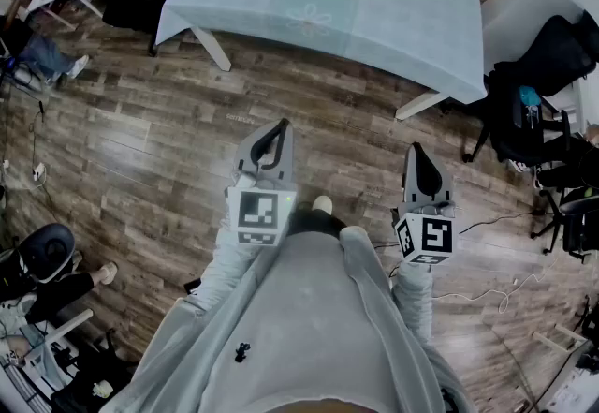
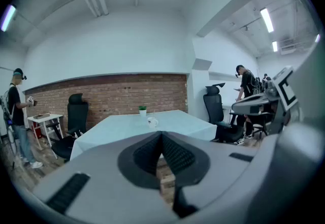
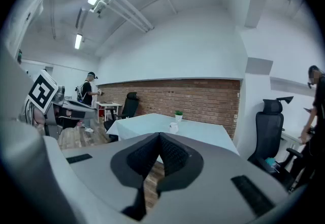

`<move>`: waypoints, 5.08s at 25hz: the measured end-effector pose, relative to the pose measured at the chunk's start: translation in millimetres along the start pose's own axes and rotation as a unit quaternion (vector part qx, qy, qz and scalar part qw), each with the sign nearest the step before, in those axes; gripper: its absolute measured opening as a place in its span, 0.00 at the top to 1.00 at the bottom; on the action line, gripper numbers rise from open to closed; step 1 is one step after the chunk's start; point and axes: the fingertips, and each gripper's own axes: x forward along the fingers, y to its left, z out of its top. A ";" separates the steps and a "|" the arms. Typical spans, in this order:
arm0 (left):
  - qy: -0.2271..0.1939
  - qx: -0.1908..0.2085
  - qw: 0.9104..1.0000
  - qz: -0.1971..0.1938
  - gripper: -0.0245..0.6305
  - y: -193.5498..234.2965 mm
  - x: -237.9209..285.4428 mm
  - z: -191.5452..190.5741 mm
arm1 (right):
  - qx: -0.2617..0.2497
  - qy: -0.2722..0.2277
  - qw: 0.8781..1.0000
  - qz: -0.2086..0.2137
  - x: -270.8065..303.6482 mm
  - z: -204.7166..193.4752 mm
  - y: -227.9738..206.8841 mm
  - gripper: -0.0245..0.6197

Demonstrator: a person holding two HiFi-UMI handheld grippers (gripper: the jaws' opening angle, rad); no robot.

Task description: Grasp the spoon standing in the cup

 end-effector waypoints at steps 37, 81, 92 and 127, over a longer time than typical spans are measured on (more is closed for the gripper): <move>-0.037 -0.015 0.996 0.083 0.94 38.2 92.7 34.1 | 0.025 -0.020 0.997 0.070 120.5 4.5 -54.4 0.94; -0.031 -0.025 0.999 0.019 0.94 189.2 458.5 117.4 | 0.040 0.005 0.999 0.037 496.0 69.6 -177.4 0.94; -0.040 -0.024 0.998 0.042 0.94 197.7 519.1 148.9 | 0.029 -0.009 0.997 0.069 561.4 89.0 -213.7 0.94; -0.019 -0.026 0.999 0.005 0.94 213.4 558.8 138.5 | 0.037 0.048 0.993 0.103 610.5 65.4 -191.9 0.94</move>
